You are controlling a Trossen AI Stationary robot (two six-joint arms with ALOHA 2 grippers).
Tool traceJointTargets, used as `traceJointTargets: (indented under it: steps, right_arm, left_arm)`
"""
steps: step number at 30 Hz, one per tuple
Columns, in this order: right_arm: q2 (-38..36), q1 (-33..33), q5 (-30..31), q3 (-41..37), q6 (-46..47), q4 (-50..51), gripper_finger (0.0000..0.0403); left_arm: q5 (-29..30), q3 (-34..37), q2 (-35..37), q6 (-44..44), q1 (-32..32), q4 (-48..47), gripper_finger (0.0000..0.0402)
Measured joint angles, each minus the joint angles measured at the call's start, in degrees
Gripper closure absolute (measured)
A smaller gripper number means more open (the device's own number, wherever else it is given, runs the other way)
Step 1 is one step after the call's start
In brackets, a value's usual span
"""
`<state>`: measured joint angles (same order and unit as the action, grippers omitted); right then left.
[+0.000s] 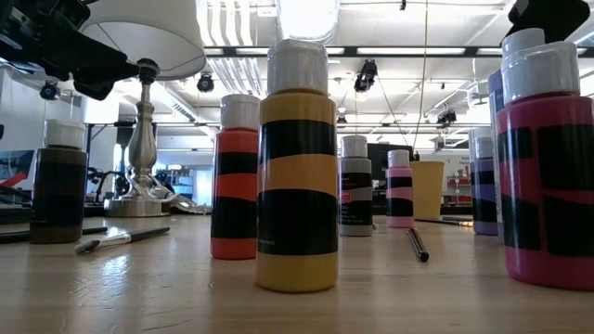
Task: Pick & Place Paint Supplies
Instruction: Put the big blue paint bottle into the bin
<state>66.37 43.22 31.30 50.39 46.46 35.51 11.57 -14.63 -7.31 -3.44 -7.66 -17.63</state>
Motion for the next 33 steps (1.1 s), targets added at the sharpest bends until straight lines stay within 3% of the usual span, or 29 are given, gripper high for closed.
traceJointTargets:
  steps: [33]
  right_arm:
    - [3.2, -0.4, 2.1, -1.0, 1.1, -1.8, 0.0039]
  left_arm:
    - [0.0, 0.0, 0.0, 0.0, 0.0, 0.0, 0.0238]
